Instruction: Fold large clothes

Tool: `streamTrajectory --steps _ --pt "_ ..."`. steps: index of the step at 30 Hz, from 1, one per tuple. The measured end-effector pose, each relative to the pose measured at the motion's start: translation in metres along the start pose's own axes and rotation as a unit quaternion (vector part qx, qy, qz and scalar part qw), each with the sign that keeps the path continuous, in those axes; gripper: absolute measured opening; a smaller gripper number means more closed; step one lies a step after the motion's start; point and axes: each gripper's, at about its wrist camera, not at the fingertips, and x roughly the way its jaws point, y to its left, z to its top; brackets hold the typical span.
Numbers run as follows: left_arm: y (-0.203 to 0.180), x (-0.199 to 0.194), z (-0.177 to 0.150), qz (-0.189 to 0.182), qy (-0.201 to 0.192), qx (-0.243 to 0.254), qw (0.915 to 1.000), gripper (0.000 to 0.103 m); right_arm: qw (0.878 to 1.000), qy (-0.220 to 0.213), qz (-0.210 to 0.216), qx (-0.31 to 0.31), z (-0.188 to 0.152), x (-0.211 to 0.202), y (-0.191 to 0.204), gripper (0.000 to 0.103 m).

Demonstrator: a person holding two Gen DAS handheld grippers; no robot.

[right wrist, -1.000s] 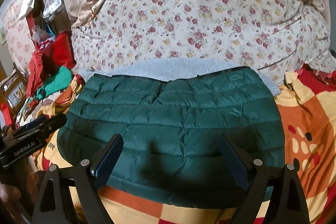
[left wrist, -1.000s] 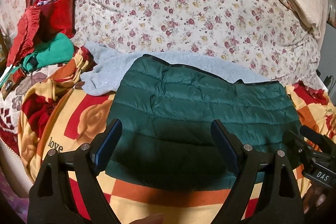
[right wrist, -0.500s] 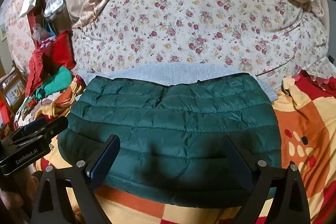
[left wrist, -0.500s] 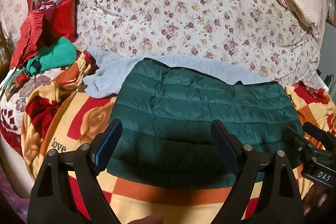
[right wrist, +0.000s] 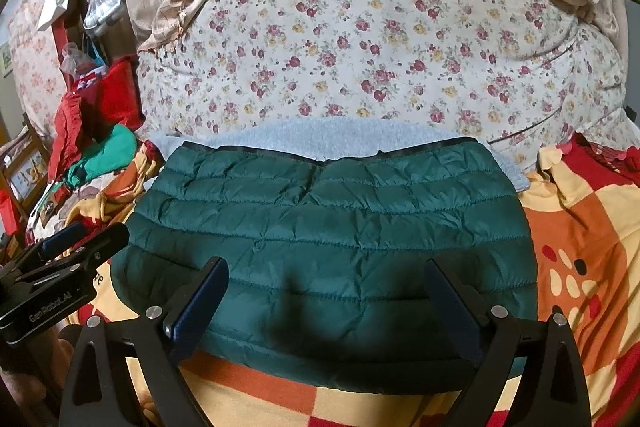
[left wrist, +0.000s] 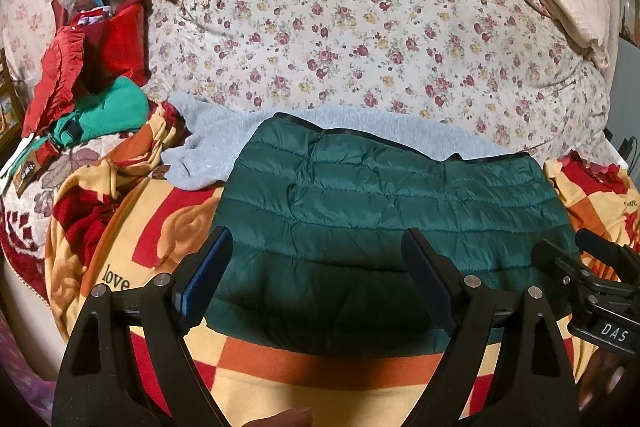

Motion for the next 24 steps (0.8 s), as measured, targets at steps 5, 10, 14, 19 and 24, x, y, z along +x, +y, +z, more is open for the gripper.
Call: streamTrajectory --steps 5,10,14,19,24 --pt "-0.0007 0.0002 -0.0004 0.000 0.000 -0.001 1.0000 0.086 1.000 0.002 0.000 -0.001 -0.0025 0.0005 0.0018 0.097" --pt "-0.0003 -0.0009 -0.0026 -0.001 0.002 0.002 1.0000 0.086 1.000 0.002 0.001 0.000 -0.0024 0.0011 0.0014 0.097" --pt "-0.0012 -0.0004 -0.0028 -0.001 0.002 0.001 1.0000 0.086 1.000 0.004 0.001 0.000 -0.0035 0.0020 0.0023 0.097" --pt "-0.0025 0.0004 -0.0035 0.000 0.003 0.002 1.0000 0.086 1.000 0.006 0.001 0.001 -0.0048 0.0039 0.0020 0.097" --pt "-0.0020 0.0000 -0.0036 -0.001 0.004 0.001 1.0000 0.086 1.000 0.010 0.002 0.006 -0.0052 0.0060 -0.0007 0.097"
